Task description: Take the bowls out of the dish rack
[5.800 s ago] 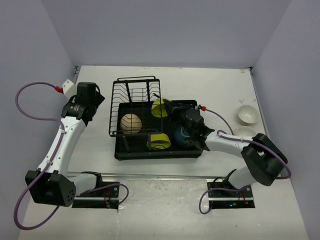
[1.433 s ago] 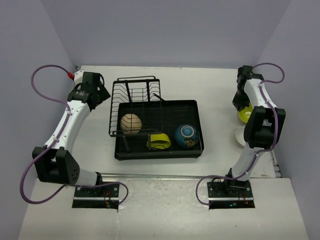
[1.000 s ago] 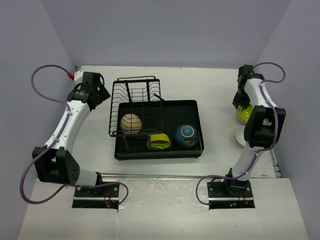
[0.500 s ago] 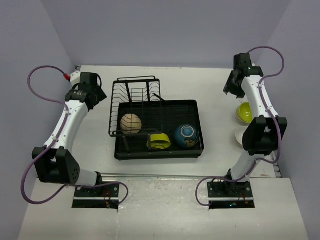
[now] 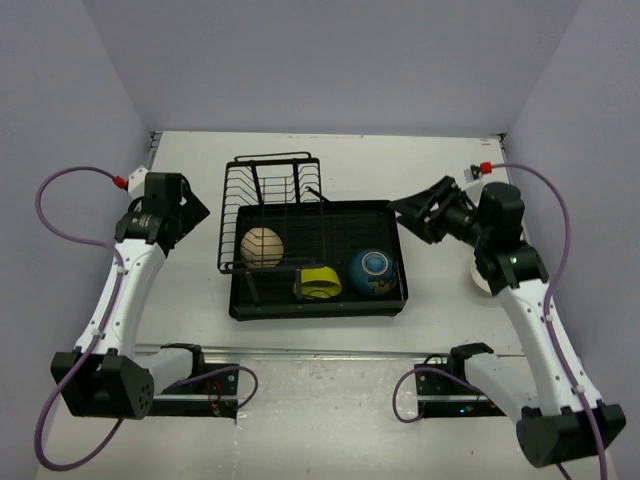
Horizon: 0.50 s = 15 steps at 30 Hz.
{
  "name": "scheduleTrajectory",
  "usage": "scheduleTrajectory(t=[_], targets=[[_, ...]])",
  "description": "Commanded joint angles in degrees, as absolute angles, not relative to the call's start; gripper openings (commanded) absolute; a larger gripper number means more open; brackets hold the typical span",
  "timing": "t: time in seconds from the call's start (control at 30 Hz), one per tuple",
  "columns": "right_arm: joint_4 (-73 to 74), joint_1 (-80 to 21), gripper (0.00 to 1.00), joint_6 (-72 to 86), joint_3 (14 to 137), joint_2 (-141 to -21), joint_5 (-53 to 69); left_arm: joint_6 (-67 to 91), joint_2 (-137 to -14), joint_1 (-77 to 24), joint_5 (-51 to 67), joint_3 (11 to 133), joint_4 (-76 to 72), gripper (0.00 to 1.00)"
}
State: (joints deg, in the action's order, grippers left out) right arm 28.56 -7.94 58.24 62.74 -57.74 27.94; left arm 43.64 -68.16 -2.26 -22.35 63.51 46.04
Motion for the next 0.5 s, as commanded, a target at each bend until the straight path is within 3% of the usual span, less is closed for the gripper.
scheduleTrajectory(t=[0.0,0.2,0.47], targets=[[7.94,-10.36,0.55,83.01,50.39,-47.66,34.81,46.49,-63.03,-2.02,-17.67,62.49,45.53,1.00],[15.20,-16.60,0.56,89.72,47.65,-35.79,23.23,47.10,-59.86,-2.02,-19.07,62.14,47.28,1.00],[18.01,-29.95,0.54,103.62,33.05,-19.17,3.35,50.09,-57.57,-2.02,-18.28,58.45,47.63,1.00]])
